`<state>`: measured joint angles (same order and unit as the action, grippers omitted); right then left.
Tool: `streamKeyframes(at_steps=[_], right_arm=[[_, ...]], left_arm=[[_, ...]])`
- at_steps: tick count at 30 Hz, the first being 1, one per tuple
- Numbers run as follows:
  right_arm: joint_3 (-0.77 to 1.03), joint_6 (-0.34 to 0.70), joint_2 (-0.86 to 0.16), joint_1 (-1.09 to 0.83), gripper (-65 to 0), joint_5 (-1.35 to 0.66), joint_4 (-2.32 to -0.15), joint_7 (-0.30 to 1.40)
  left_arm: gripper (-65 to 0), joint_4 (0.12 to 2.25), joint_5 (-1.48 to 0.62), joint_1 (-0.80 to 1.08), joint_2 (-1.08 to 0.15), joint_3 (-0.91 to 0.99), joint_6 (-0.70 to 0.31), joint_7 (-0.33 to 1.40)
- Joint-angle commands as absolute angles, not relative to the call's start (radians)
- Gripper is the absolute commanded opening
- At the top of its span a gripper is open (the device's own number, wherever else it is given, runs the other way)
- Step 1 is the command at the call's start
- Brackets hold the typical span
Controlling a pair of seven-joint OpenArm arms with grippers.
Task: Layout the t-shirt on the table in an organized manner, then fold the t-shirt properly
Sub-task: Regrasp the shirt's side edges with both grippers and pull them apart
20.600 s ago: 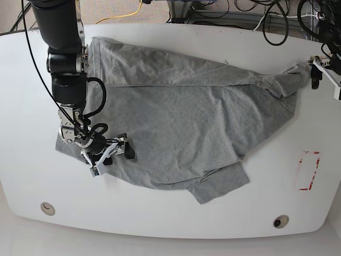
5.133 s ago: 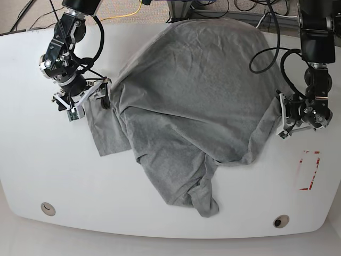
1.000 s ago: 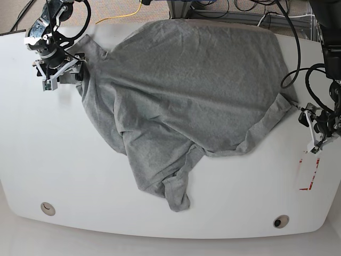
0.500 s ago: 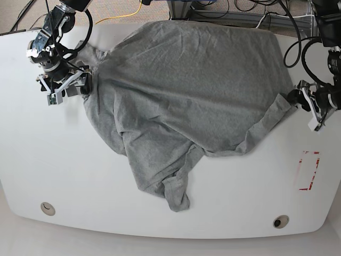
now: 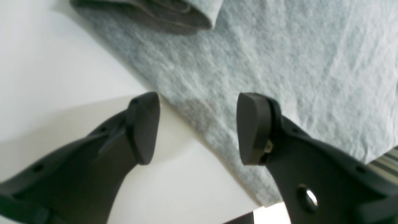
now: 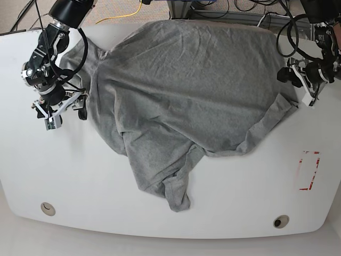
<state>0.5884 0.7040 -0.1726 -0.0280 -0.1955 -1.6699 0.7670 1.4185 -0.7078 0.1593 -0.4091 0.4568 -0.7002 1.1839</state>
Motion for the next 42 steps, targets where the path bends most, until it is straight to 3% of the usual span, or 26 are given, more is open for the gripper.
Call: streamKeyframes(at_steps=[1, 18, 20, 26, 27, 42], right_arm=[[0.576, 0.698, -0.189, 0.008, -16.0, -0.206, -1.682, 0.757], [0.49, 0.698, -0.191, 0.282, -16.0, -0.205, -1.277, 0.751], [0.49, 0.698, -0.193, 0.302, -16.0, -0.205, -1.242, 0.75], [0.489, 0.698, -0.193, 0.343, -16.0, -0.205, -1.158, 0.745], [0.489, 0.698, -0.193, 0.348, -16.0, -0.205, -1.145, 0.742], [0.487, 0.698, -0.185, 0.39, -16.0, -0.205, -0.966, 0.659]], left_arm=[[-27.6, 1.423, -0.688, 0.159, -0.403, 0.455, -0.698, 1.191], [-29.0, 1.425, -0.684, 0.102, -0.314, 0.455, -0.698, 1.161], [-34.7, 1.422, -0.684, 0.099, -0.314, 0.455, -0.698, 1.158], [-63.6, 1.417, -0.668, 0.065, -0.314, 0.455, -0.698, 1.156], [-64.7, 1.419, -0.662, 0.064, -0.314, 0.455, -0.698, 1.156], [-63.3, 1.425, -0.644, 0.039, -0.334, 0.456, -0.698, 1.121]])
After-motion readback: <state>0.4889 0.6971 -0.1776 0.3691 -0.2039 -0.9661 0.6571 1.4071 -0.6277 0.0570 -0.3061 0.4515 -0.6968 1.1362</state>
